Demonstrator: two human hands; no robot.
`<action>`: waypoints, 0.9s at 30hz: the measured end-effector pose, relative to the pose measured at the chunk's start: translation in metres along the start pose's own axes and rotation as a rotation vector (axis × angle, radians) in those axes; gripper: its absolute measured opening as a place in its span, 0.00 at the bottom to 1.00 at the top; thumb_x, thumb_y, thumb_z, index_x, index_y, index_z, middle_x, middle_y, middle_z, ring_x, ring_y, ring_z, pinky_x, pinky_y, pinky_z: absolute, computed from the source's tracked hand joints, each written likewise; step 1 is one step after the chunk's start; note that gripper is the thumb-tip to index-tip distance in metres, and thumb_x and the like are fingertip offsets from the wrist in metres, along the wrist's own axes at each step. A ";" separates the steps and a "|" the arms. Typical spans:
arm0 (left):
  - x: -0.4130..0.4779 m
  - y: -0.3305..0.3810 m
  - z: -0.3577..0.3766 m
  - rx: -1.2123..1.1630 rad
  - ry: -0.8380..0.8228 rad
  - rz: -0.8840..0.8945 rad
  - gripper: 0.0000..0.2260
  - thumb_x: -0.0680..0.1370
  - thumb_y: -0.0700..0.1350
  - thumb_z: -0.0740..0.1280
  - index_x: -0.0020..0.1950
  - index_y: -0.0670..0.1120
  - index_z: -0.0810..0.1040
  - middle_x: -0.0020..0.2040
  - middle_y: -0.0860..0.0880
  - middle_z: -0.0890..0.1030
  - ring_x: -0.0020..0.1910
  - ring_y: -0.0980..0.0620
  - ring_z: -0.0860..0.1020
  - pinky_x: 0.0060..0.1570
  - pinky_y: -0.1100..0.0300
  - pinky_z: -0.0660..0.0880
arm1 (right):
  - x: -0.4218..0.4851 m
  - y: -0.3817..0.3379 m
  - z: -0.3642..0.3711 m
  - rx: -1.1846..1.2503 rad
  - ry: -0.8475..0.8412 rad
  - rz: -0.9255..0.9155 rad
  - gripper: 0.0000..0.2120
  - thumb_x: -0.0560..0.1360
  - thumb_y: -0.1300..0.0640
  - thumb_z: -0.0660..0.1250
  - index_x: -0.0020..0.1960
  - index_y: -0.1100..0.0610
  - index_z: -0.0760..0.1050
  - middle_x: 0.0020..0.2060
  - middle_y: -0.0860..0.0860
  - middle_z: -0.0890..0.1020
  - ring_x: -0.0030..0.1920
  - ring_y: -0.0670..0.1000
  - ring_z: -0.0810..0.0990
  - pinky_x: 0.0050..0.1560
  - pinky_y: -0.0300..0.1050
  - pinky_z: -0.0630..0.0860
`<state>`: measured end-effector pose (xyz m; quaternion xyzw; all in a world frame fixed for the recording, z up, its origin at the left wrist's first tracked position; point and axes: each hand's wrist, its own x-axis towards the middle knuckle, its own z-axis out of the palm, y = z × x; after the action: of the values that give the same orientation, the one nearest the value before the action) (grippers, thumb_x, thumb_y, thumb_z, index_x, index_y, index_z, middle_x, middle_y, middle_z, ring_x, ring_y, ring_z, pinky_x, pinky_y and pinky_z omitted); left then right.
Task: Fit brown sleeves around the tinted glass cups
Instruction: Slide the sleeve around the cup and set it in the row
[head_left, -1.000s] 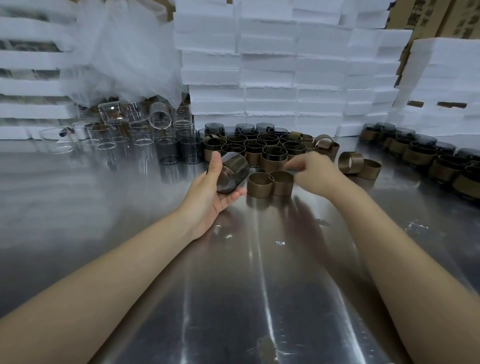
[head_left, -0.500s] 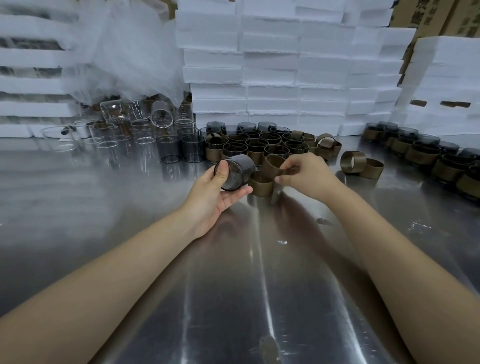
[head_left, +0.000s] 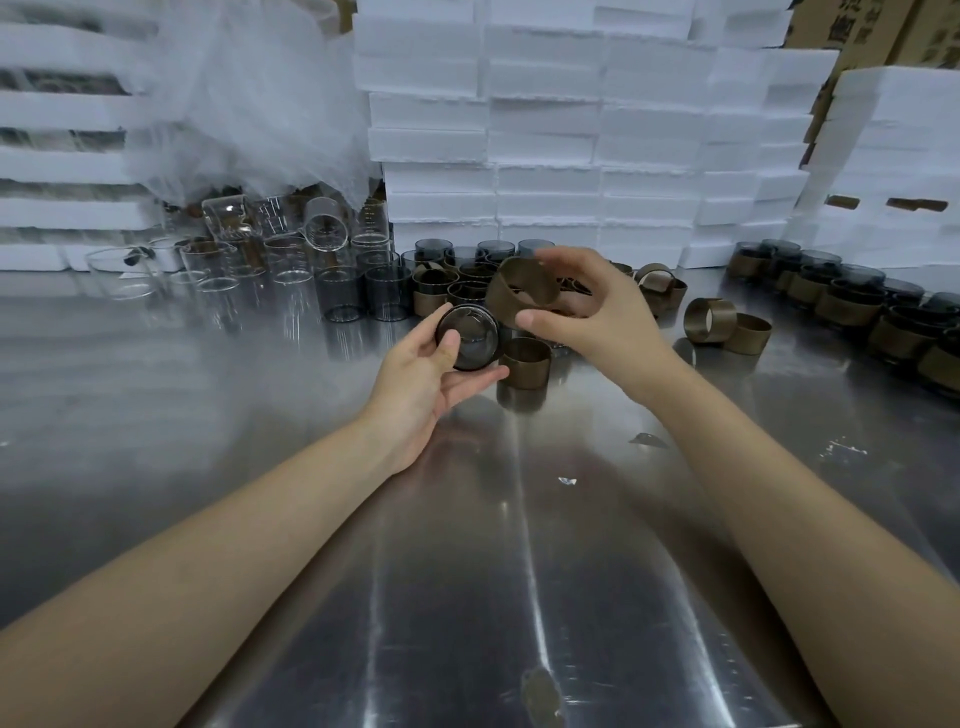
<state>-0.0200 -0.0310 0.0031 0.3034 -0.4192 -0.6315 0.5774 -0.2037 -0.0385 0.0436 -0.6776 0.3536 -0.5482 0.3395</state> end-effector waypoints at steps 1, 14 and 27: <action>0.000 0.001 0.000 0.005 0.011 0.006 0.18 0.83 0.37 0.58 0.74 0.42 0.68 0.66 0.39 0.77 0.54 0.35 0.82 0.55 0.50 0.80 | -0.001 -0.001 0.002 -0.032 -0.023 -0.022 0.21 0.68 0.65 0.77 0.56 0.50 0.77 0.56 0.48 0.81 0.52 0.48 0.84 0.49 0.40 0.80; -0.004 -0.001 0.004 0.168 0.052 0.036 0.19 0.79 0.33 0.65 0.69 0.42 0.74 0.61 0.44 0.81 0.48 0.38 0.84 0.45 0.54 0.83 | -0.003 0.006 0.019 -0.205 -0.053 -0.040 0.15 0.80 0.69 0.56 0.56 0.54 0.75 0.56 0.49 0.80 0.52 0.48 0.80 0.40 0.37 0.78; -0.005 -0.001 0.007 0.247 -0.006 0.069 0.08 0.80 0.47 0.66 0.51 0.41 0.75 0.52 0.44 0.83 0.47 0.38 0.84 0.47 0.46 0.82 | -0.007 0.006 0.026 -0.666 0.040 -0.315 0.14 0.79 0.66 0.62 0.59 0.58 0.81 0.39 0.46 0.83 0.35 0.37 0.77 0.40 0.27 0.70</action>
<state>-0.0261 -0.0243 0.0052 0.3557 -0.5055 -0.5558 0.5559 -0.1800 -0.0340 0.0302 -0.7863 0.4105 -0.4618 0.0045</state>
